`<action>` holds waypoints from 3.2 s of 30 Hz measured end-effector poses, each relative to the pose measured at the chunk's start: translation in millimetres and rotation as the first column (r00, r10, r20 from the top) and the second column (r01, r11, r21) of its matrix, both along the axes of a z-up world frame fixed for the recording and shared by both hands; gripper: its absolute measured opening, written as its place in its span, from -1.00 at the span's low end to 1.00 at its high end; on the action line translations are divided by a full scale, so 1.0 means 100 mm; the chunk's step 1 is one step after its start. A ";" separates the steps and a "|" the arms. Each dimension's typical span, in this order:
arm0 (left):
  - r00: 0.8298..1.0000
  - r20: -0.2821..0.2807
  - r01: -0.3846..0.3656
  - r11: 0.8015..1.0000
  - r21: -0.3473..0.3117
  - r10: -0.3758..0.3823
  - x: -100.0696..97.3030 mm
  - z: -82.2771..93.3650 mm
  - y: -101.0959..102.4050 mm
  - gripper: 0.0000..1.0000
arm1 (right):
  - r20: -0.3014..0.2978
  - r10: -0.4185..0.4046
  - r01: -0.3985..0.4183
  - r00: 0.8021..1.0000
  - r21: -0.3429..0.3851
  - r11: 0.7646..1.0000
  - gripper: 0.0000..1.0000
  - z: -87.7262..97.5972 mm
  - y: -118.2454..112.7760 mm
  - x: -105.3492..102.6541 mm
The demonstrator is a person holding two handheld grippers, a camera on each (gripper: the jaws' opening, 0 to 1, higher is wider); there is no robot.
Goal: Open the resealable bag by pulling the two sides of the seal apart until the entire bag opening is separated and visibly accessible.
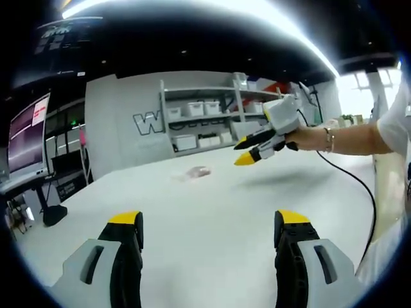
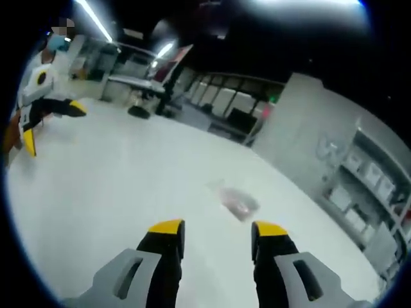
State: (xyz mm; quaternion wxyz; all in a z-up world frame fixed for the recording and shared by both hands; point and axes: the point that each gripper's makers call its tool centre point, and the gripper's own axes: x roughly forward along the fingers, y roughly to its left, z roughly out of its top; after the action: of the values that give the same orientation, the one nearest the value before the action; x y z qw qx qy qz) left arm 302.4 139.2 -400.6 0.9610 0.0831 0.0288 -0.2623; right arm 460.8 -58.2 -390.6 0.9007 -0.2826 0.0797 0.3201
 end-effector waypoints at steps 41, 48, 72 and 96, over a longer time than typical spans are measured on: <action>1.000 -0.012 -0.005 1.000 -0.016 0.005 0.05 -0.02 0.02 0.65 | -0.016 0.019 -0.020 1.000 -0.063 0.998 -0.24 -0.11 0.23 0.28; 1.000 -0.020 -0.006 1.000 -0.021 0.005 0.07 -0.04 0.06 0.65 | -0.020 0.028 -0.029 0.999 -0.072 0.997 -0.25 -0.15 0.33 0.30; 0.997 -0.063 0.036 0.999 -0.018 -0.037 -0.01 -0.10 -0.02 0.65 | 0.014 0.034 -0.033 0.999 -0.088 0.996 -0.31 -0.11 0.45 0.38; 0.996 -0.076 0.050 0.998 -0.033 -0.053 0.03 -0.05 -0.09 0.68 | 0.003 0.026 -0.025 1.000 -0.094 0.995 -0.34 -0.21 0.42 0.46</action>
State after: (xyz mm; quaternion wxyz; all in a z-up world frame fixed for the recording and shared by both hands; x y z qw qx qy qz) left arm 305.5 129.8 -406.0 0.9532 0.0590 0.0596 -0.2905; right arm 506.6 -16.1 -411.2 0.8825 -0.3262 0.0892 0.3269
